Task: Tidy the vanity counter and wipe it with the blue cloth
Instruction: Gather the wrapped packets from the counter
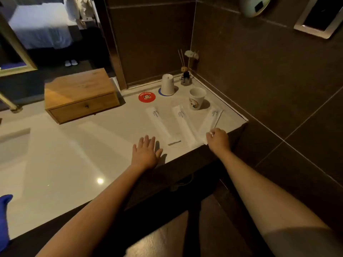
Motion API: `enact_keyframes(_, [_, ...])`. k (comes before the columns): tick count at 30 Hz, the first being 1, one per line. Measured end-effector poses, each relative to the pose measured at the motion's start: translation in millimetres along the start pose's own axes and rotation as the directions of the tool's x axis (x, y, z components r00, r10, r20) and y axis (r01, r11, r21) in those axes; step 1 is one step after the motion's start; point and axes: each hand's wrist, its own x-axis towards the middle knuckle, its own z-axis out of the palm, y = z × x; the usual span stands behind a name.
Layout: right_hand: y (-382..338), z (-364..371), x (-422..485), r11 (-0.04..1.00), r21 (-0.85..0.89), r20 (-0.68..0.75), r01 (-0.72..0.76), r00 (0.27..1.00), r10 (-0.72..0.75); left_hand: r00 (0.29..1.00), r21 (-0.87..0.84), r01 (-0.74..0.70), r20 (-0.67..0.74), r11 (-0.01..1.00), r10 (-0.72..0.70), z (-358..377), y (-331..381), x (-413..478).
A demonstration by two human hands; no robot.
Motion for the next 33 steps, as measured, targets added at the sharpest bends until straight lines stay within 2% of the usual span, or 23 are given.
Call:
enact_keyframes(3, [-1.4,11.6,10.2,0.995,0.005,-0.089,-0.1,0.991,0.1,0.998,0.027,0.053,-0.034,0.998,-0.052,19.1,-6.2,1.9])
enact_keyframes(8, [-4.1,28.9,30.7,0.97,0.02,-0.092,-0.244,0.965,0.244,0.989,0.046,0.069,-0.135,0.997,-0.062,43.1,-12.7,1.7])
enact_keyframes(15, [-20.6,41.3,45.4,0.942,-0.207,-0.004,-0.262,0.964,0.267,0.981,0.087,0.081,-0.184,0.993,-0.064,53.7,-17.2,3.4])
enact_keyframes(20, [-32.6,44.3,50.9,0.915,0.049,0.033,-0.401,0.916,0.399,0.98,0.095,0.088,-0.187,0.992,-0.07,55.3,-17.5,4.8])
enact_keyframes(23, [-29.1,44.5,50.5,0.923,0.099,0.015,-0.371,0.928,0.371,0.981,0.103,0.087,-0.182,0.991,-0.067,56.2,-18.0,4.6])
enact_keyframes(27, [-20.6,39.5,46.7,0.918,0.17,0.07,-0.359,0.933,0.352,0.982,0.101,0.089,-0.178,0.991,-0.07,55.2,-17.8,4.8])
enact_keyframes(33, [-6.9,30.2,19.7,0.833,0.38,0.179,-0.403,0.915,0.361,0.987,0.077,0.088,-0.144,0.993,-0.077,50.9,-16.6,4.2])
